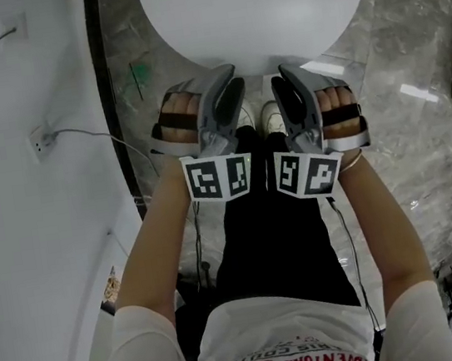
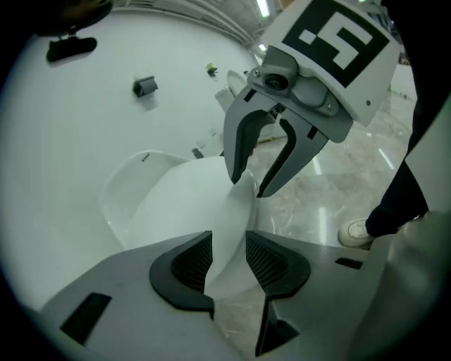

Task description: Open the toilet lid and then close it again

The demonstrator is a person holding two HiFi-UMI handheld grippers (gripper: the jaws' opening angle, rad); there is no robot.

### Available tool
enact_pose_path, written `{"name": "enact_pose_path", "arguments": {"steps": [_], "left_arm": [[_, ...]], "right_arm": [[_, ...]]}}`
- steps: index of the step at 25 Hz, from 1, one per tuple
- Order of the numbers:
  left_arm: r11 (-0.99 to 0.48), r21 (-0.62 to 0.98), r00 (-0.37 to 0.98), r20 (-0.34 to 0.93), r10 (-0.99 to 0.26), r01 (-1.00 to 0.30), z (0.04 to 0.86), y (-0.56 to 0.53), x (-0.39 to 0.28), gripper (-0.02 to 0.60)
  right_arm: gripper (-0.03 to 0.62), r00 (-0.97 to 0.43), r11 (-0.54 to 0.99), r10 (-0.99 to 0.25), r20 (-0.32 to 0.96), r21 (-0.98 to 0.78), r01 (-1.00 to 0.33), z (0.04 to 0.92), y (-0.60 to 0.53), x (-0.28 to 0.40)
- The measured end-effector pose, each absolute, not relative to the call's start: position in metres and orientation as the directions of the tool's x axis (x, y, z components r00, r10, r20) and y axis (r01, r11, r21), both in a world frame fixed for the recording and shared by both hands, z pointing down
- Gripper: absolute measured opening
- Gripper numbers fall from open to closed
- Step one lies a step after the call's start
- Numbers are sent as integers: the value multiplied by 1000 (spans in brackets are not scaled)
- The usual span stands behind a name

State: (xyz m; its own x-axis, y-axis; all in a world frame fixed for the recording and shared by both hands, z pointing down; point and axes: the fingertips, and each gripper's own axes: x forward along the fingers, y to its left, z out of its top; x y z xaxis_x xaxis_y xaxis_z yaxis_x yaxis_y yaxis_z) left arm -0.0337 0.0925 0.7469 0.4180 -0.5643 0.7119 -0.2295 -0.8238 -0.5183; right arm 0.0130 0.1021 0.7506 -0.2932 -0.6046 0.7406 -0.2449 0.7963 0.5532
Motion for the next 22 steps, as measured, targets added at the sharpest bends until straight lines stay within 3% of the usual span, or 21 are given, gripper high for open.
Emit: {"name": "enact_pose_path", "arguments": {"steps": [9,22], "left_arm": [[-771,-618,377,684,-624,-156,758,90,-34,146],[-750,-643,372,665,-648,-157,743,87,-34,147]], "right_arm": [[97,-257,761,-645,720,635,-132,759,99,11],[107,-264,757,-652,711,631,-169,734,96,12]]}}
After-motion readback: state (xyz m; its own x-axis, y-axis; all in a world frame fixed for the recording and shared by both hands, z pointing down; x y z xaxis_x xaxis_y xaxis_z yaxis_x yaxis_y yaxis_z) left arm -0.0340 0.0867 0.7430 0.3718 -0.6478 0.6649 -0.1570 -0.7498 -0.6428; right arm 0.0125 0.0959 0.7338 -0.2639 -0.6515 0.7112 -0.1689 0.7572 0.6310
